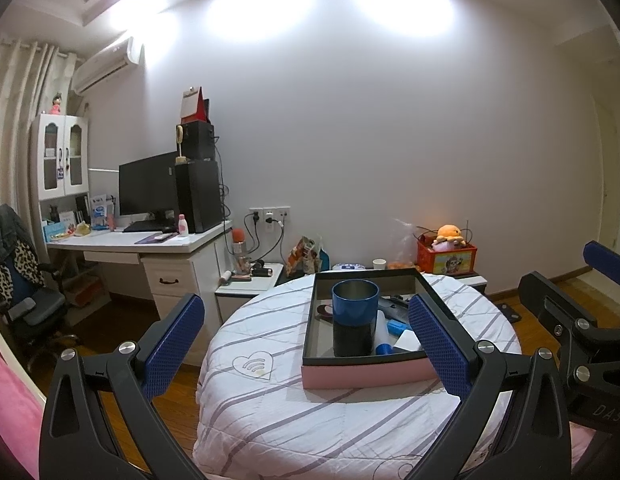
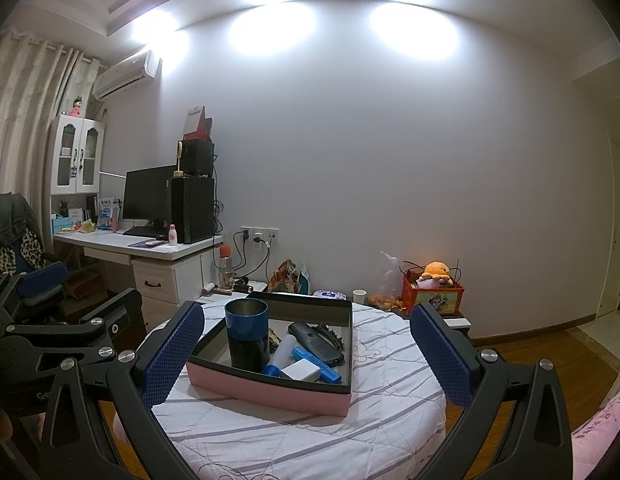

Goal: Organize rigid objects

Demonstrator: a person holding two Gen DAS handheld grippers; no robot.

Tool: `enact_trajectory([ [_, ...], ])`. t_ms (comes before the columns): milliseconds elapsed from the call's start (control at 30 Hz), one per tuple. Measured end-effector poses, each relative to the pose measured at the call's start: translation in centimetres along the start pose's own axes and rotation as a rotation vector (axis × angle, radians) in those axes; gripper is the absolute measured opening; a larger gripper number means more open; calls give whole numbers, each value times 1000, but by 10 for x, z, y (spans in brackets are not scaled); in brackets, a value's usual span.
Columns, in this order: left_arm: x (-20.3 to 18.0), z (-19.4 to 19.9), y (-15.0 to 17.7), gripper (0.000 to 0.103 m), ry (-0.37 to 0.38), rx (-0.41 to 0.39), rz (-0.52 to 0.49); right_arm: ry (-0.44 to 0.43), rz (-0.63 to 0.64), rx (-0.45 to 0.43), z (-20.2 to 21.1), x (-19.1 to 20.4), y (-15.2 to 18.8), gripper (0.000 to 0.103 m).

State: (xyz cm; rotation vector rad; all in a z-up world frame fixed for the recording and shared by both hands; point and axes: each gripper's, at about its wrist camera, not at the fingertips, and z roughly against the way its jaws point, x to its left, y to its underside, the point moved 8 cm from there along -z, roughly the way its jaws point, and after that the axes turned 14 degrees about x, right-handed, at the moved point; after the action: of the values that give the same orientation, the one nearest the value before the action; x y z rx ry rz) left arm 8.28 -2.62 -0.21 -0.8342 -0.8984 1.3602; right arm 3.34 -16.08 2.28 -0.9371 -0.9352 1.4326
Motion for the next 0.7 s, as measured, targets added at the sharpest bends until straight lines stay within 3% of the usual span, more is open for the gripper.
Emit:
enact_trajectory([
  [700,1,0,-1,103,8,-5,3,-3,-2,-2,0,0,1,103],
])
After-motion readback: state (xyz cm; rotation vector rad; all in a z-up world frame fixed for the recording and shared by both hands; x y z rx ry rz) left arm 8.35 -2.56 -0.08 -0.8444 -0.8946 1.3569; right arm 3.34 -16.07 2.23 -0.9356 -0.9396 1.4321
